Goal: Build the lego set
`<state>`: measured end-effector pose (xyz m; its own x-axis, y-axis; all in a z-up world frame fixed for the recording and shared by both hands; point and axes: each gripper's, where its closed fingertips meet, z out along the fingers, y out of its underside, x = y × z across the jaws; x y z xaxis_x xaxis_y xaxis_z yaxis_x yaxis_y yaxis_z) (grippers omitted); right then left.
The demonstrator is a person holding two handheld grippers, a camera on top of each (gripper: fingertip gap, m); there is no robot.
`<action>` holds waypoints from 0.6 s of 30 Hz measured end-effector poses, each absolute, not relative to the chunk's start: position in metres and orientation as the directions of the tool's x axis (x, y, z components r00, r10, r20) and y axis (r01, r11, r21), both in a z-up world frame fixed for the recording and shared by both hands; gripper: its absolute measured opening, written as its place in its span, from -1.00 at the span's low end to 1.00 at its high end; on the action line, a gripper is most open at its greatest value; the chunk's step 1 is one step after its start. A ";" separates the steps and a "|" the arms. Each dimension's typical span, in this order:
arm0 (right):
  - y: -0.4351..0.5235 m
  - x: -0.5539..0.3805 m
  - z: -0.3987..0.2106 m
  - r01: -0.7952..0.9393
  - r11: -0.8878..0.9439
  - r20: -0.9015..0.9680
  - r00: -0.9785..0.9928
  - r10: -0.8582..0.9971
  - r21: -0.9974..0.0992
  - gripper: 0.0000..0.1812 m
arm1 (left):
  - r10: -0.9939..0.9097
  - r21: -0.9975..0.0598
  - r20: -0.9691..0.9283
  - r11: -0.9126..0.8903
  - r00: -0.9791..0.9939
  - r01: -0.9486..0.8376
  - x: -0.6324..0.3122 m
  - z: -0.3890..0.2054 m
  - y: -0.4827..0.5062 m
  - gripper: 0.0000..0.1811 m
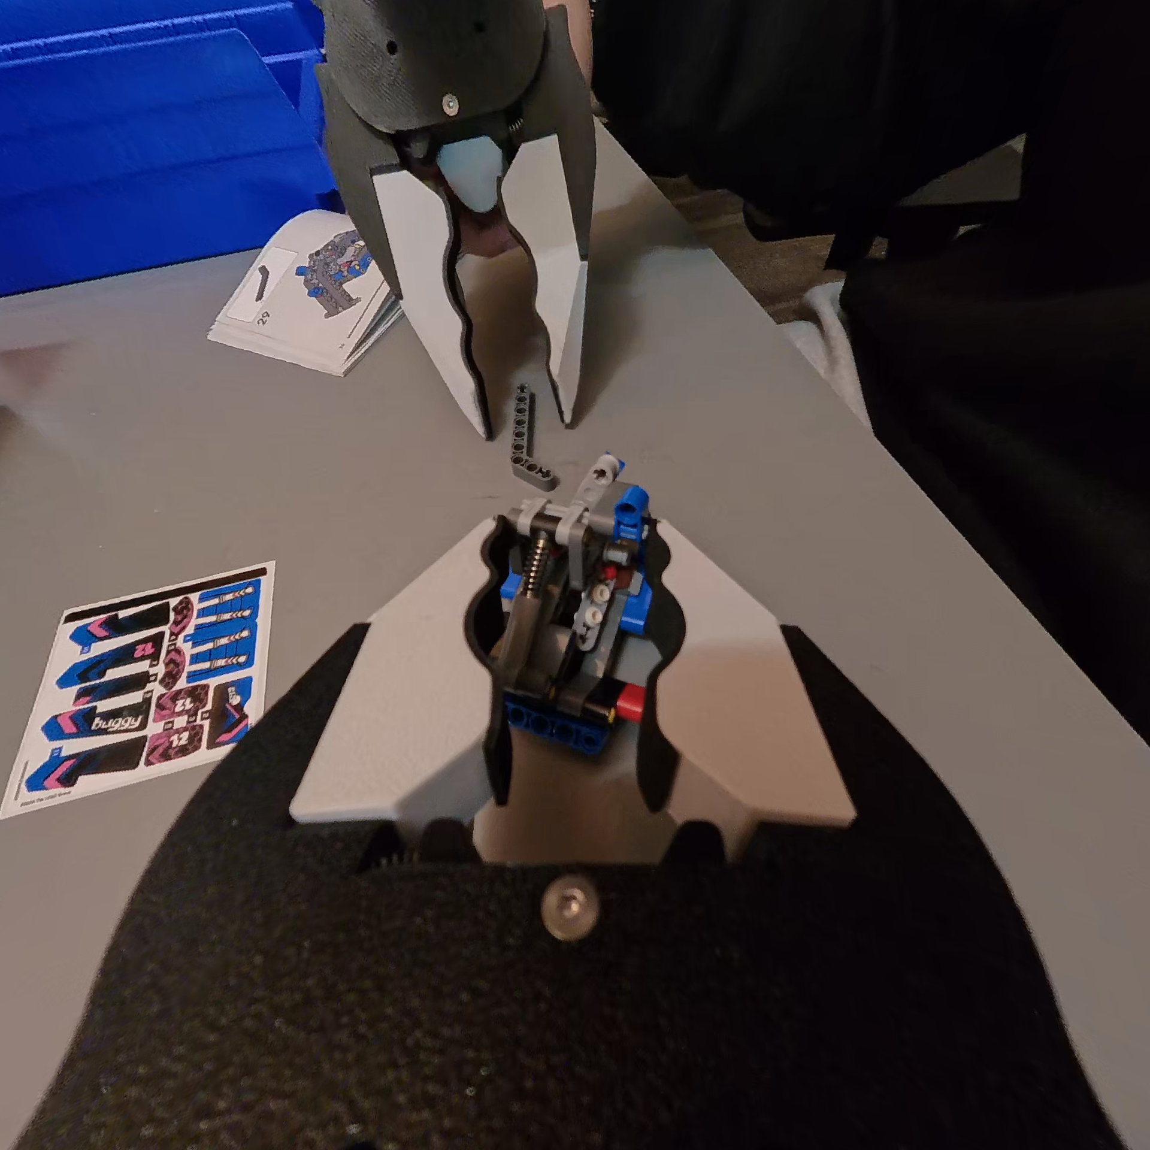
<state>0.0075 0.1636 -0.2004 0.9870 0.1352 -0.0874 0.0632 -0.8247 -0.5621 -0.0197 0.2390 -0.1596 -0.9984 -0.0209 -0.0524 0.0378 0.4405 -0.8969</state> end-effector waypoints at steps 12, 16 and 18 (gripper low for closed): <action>0.168 0.025 -0.200 0.184 -0.820 0.149 0.981 0.121 -0.542 -0.94 | -0.021 -0.897 -0.054 0.440 -0.998 0.039 -0.020 -0.160 0.239 -0.55; 0.170 0.059 -0.187 0.285 -0.845 0.537 0.844 -0.003 -0.453 -0.94 | -0.024 -0.897 -0.058 0.440 -0.998 0.041 -0.019 -0.160 0.239 -0.55; 0.177 0.059 -0.181 0.353 -0.841 0.658 0.753 -0.005 -0.410 -0.94 | -0.031 -0.896 -0.060 0.441 -0.998 0.040 -0.019 -0.160 0.239 -0.55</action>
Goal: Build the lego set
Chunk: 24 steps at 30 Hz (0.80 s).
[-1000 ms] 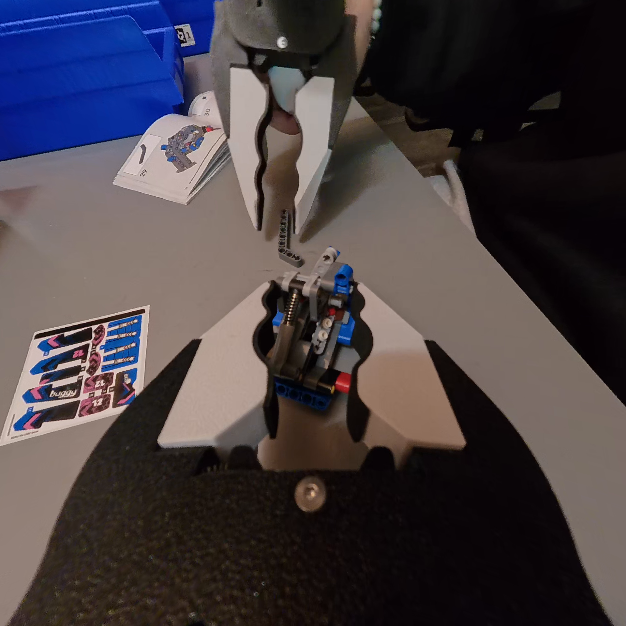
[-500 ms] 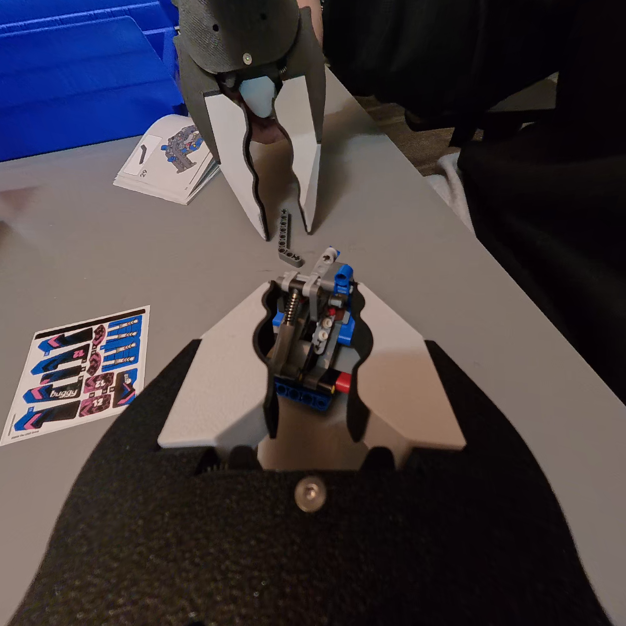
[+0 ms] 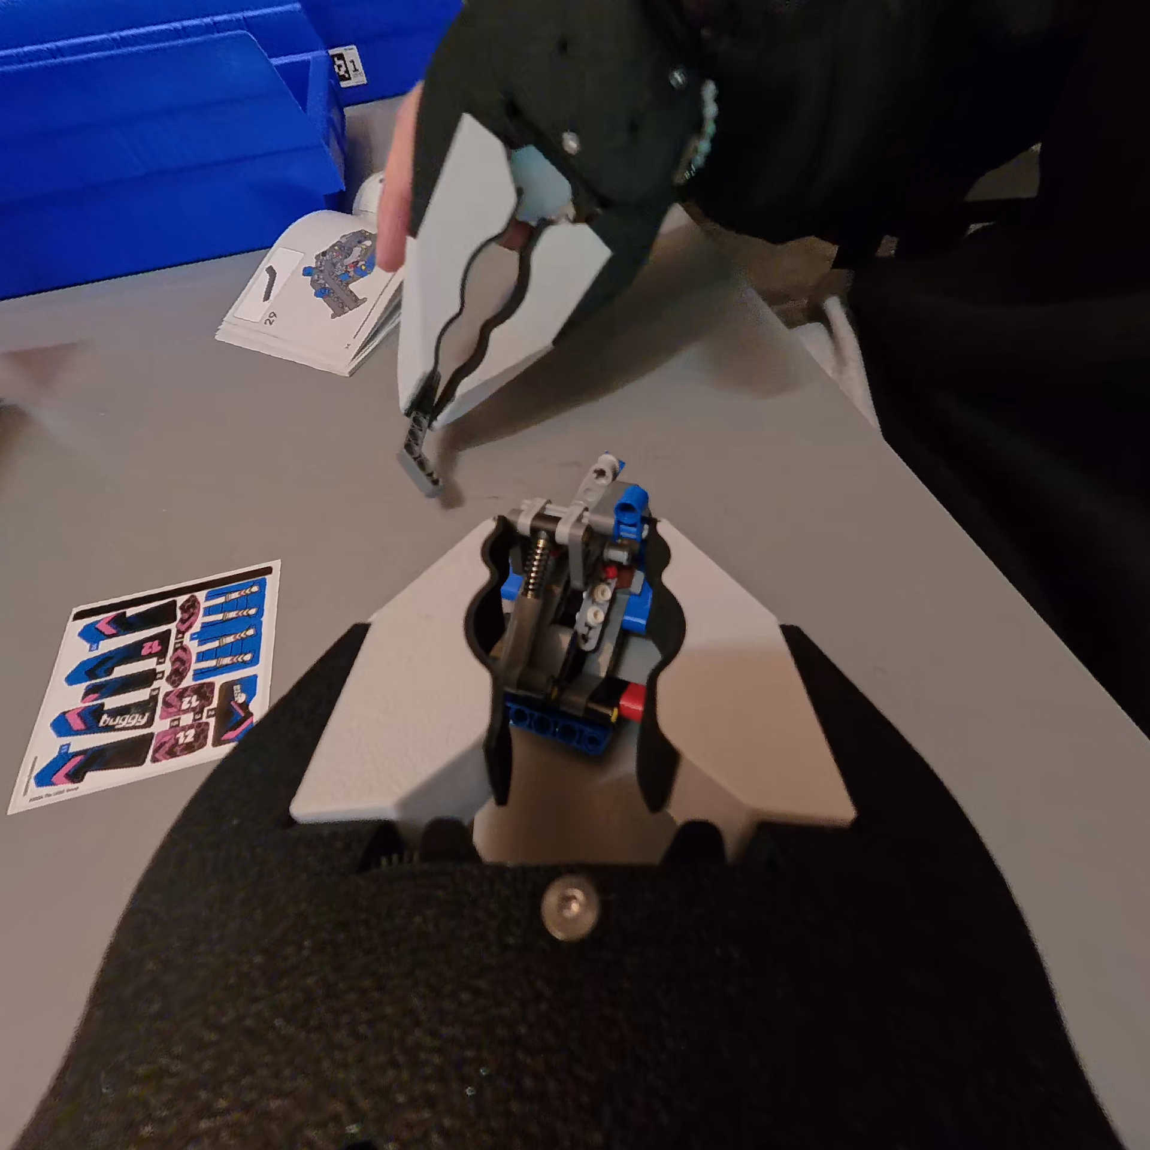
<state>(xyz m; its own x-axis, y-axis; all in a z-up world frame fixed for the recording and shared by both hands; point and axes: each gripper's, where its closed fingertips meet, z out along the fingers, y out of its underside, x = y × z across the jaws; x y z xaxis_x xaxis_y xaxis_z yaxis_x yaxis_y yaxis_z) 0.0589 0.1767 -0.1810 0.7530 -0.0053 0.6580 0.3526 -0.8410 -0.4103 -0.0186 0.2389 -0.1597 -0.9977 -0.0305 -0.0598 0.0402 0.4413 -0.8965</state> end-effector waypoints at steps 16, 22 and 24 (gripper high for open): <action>0.212 0.030 -0.146 0.439 -0.730 0.829 0.461 -0.317 -0.524 -0.94 | -0.111 -0.894 -0.088 0.446 -0.990 0.029 -0.006 -0.160 0.239 -0.55; 0.211 0.032 -0.151 0.436 -0.770 0.862 0.420 -0.283 -0.465 -0.94 | -0.125 -0.894 -0.086 0.447 -0.988 0.021 -0.004 -0.160 0.239 -0.55; 0.213 0.030 -0.149 0.444 -0.763 0.862 0.418 -0.287 -0.470 -0.94 | -0.128 -0.894 -0.084 0.447 -0.988 0.018 -0.003 -0.160 0.239 -0.55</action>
